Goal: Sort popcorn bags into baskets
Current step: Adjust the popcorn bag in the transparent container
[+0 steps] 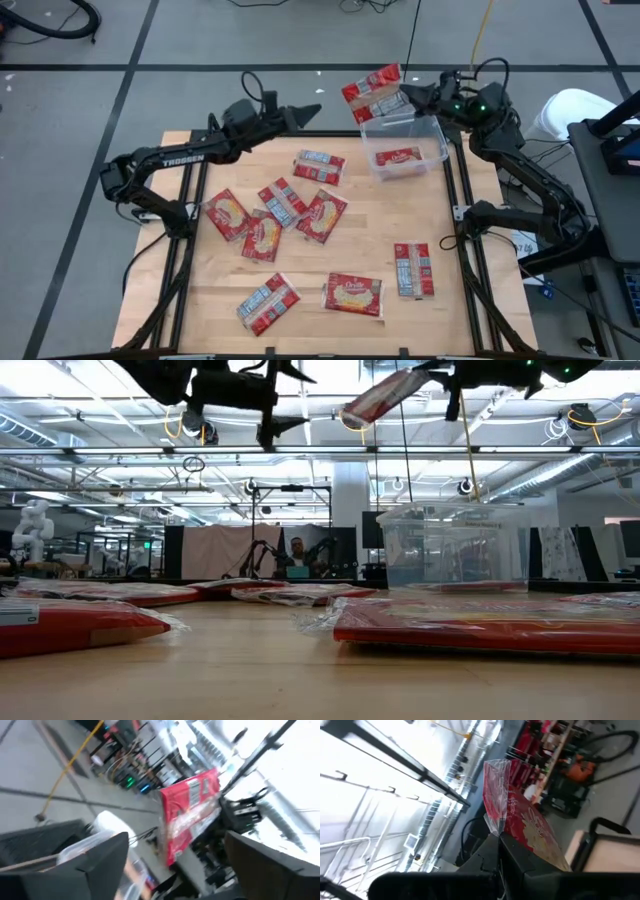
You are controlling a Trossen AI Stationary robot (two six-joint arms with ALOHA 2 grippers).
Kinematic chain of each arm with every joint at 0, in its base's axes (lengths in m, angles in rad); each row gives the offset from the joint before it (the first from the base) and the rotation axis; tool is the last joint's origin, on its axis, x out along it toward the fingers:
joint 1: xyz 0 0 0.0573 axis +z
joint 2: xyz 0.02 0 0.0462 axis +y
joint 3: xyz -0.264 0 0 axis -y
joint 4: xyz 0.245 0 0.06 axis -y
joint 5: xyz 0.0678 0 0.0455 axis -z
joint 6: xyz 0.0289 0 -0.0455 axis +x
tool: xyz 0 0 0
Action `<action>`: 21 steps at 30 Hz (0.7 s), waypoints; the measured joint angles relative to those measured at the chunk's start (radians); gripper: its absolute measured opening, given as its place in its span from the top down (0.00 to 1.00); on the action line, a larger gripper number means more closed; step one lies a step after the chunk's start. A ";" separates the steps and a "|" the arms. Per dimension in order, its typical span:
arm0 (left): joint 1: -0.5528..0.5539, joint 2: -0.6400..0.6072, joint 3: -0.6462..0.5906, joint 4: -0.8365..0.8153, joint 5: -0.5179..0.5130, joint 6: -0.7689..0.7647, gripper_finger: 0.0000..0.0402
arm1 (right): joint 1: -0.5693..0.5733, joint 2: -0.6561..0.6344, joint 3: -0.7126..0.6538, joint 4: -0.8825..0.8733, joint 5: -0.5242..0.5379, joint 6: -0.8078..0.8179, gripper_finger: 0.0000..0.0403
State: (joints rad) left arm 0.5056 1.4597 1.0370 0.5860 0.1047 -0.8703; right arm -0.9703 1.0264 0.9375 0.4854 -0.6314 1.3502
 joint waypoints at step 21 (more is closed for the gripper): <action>-0.019 0.284 0.376 -0.036 0.089 0.278 0.10 | 0.019 0.000 0.000 0.248 -0.001 0.025 1.00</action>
State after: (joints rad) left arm 0.4870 1.7441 1.4129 0.5499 0.1937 -0.5926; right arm -0.9516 1.0267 0.9375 0.7336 -0.6329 1.3754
